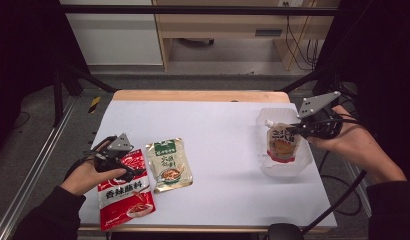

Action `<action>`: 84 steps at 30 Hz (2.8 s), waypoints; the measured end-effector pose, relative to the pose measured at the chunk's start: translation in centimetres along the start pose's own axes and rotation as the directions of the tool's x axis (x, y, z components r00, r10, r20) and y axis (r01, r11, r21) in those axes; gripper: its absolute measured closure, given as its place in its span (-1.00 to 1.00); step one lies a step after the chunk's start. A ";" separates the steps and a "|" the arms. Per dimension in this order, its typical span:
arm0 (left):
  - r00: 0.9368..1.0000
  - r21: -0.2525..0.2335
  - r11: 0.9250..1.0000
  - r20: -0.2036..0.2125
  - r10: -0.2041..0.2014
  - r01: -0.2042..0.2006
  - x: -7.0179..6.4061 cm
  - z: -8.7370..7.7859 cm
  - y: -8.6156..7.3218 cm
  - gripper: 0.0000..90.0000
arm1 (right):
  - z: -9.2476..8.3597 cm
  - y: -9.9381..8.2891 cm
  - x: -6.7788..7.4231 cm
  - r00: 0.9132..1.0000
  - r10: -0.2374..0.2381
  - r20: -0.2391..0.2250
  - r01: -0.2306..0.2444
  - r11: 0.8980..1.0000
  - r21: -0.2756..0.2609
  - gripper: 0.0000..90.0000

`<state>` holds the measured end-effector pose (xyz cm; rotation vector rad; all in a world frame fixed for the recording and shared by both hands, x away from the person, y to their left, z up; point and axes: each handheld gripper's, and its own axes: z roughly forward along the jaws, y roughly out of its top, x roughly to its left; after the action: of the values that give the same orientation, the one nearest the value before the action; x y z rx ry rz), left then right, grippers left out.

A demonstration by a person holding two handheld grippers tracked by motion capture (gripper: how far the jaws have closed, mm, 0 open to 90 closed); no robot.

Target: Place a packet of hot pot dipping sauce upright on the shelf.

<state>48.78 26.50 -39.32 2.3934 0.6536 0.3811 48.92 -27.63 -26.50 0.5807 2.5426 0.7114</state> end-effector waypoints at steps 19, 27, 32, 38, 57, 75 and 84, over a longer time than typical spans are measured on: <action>1.000 0.011 1.000 0.000 0.000 0.000 0.0 0.2 0.0 -0.84 | 0.5 -0.6 0.6 0.999 0.007 -0.036 -0.008 1.000 -0.008 0.98; 1.000 0.015 1.000 0.005 0.002 -0.002 0.0 0.3 -0.1 -0.84 | 1.6 -1.4 0.7 0.998 0.024 -0.050 -0.024 1.000 -0.002 0.98; 1.000 0.022 1.000 0.004 0.000 0.000 0.0 0.4 -0.2 -0.84 | 2.8 -2.2 0.9 0.997 0.041 -0.063 -0.041 0.999 0.002 0.97; 1.000 0.022 1.000 0.003 -0.002 0.002 0.1 0.3 -0.3 -0.84 | 3.6 -3.2 0.8 0.995 0.065 -0.078 -0.064 0.998 0.006 0.96; 1.000 0.024 1.000 -0.008 -0.005 0.005 0.1 0.2 -0.6 -0.84 | 4.1 -6.2 1.1 0.987 0.145 -0.063 -0.144 0.989 0.008 0.71; 0.999 -0.010 1.000 -0.043 -0.022 0.022 1.1 -1.3 -0.5 -0.84 | 2.5 -1.6 4.2 0.985 0.123 0.118 -0.108 0.985 -0.132 -0.77; 0.996 -0.020 0.999 -0.077 -0.034 0.033 1.4 -1.8 0.2 -0.86 | 3.5 2.7 7.6 0.990 0.047 0.131 -0.021 0.981 -0.193 -0.87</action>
<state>49.23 28.01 -37.67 2.3565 0.7206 0.4656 45.15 -20.44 -29.91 0.5878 2.3130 0.8854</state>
